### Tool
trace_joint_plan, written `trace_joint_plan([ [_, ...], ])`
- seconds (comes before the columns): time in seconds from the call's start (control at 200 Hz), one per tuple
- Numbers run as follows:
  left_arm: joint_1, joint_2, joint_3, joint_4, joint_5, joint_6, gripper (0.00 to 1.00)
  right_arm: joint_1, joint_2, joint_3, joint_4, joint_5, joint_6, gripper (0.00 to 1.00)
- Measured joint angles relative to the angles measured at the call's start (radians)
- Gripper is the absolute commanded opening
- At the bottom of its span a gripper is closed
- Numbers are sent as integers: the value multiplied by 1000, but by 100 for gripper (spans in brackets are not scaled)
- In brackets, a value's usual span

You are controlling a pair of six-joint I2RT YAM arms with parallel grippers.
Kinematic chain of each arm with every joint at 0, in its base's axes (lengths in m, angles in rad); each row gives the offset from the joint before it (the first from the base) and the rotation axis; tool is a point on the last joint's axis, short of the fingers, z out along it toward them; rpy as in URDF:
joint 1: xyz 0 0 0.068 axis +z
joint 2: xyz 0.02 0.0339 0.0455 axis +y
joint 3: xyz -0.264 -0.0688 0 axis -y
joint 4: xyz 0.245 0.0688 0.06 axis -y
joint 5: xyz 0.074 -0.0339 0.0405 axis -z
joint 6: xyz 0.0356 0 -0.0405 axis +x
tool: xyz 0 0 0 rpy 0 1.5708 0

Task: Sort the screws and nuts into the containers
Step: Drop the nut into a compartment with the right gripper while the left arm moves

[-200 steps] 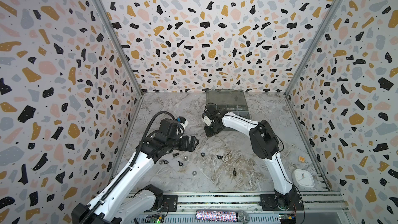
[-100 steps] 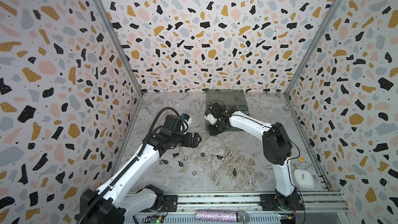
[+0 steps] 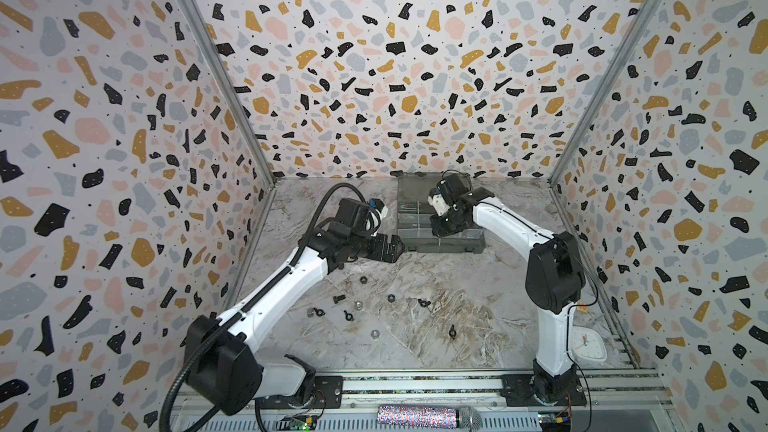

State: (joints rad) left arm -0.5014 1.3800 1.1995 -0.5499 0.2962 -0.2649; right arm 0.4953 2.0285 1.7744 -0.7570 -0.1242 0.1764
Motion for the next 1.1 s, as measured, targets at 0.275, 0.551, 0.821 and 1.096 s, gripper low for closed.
trace_joint_plan([
  [0.275, -32, 190, 261, -22, 1, 76, 100, -93, 115, 156, -2, 8, -4, 12],
  [0.551, -32, 273, 340, -84, -10, 138, 100, -96, 201, 181, -15, 8, -3, 13],
  [0.821, -32, 282, 340, -102, -25, 151, 100, -108, 217, 181, -20, 0, -4, 37],
  [1.096, -32, 274, 328, -99, -32, 150, 100, -112, 200, 161, -17, -3, -7, 41],
])
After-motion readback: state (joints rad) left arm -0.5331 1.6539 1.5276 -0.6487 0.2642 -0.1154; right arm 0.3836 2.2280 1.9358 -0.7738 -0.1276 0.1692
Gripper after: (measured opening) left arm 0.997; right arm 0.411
